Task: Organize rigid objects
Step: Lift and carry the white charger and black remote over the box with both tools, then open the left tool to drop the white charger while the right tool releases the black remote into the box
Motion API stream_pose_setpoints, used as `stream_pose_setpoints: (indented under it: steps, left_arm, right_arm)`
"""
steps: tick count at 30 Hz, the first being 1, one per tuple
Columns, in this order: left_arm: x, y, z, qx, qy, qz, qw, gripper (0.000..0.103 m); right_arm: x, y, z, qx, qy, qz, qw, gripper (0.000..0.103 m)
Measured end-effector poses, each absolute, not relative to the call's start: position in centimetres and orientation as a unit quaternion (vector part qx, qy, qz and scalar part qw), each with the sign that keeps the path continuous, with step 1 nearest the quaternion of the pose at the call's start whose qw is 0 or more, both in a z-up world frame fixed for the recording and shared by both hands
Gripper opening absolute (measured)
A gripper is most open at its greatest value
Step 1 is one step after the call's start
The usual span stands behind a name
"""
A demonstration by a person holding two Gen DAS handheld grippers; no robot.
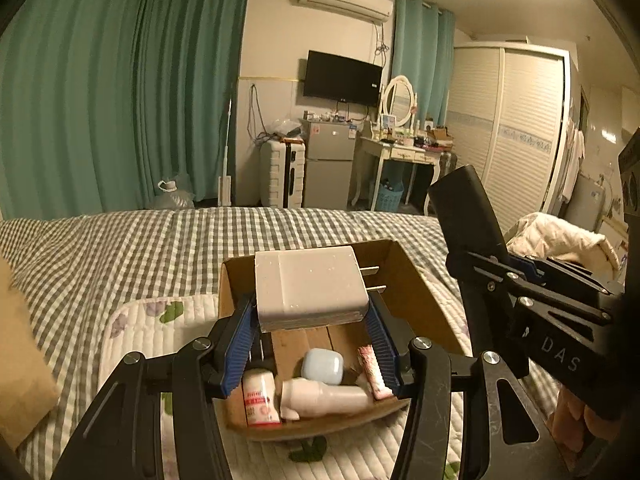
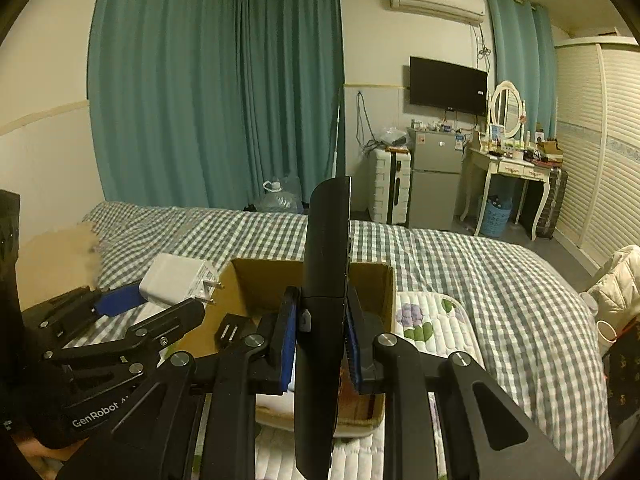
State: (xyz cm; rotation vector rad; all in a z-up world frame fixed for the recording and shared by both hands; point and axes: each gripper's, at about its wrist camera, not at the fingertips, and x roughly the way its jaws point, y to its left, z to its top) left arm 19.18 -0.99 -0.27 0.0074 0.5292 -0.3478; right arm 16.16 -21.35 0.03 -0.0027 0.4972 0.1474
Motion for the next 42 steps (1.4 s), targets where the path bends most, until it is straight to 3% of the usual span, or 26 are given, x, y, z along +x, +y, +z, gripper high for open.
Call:
stream_pose_setpoints:
  steps: [11, 28, 30, 38, 42]
  left_arm:
    - [25.2, -1.9, -4.5, 0.002, 0.313, -0.165, 0.935, 0.055]
    - [28.0, -3.0, -8.0, 0.004, 0.369, -0.148, 0.918, 0.055]
    - [28.0, -2.7, -8.0, -0.002, 0.372, -0.143, 0.917, 0.059]
    - [26.7, -0.7, -5.3, -0.052, 0.353, -0.132, 0.925, 0.079]
    - [25.0, -0.4, -3.0, -0.041, 0.324, -0.123, 0.937, 0.084]
  right_arm:
    - [22.2, -22.1, -4.6, 0.000, 0.288, 0.078, 0.954, 0.021]
    - [26.7, -22.0, -10.0, -0.040, 0.358, 0.048, 0.932, 0.022]
    - [26.5, -22.0, -10.0, -0.035, 0.355, 0.052, 0.933, 0.022]
    - [24.4, -22.8, -7.3, -0.027, 0.329, 0.038, 0.943, 0.059]
    - [23.1, -22.8, -5.8, -0.024, 0.314, 0.039, 0.948, 0.064]
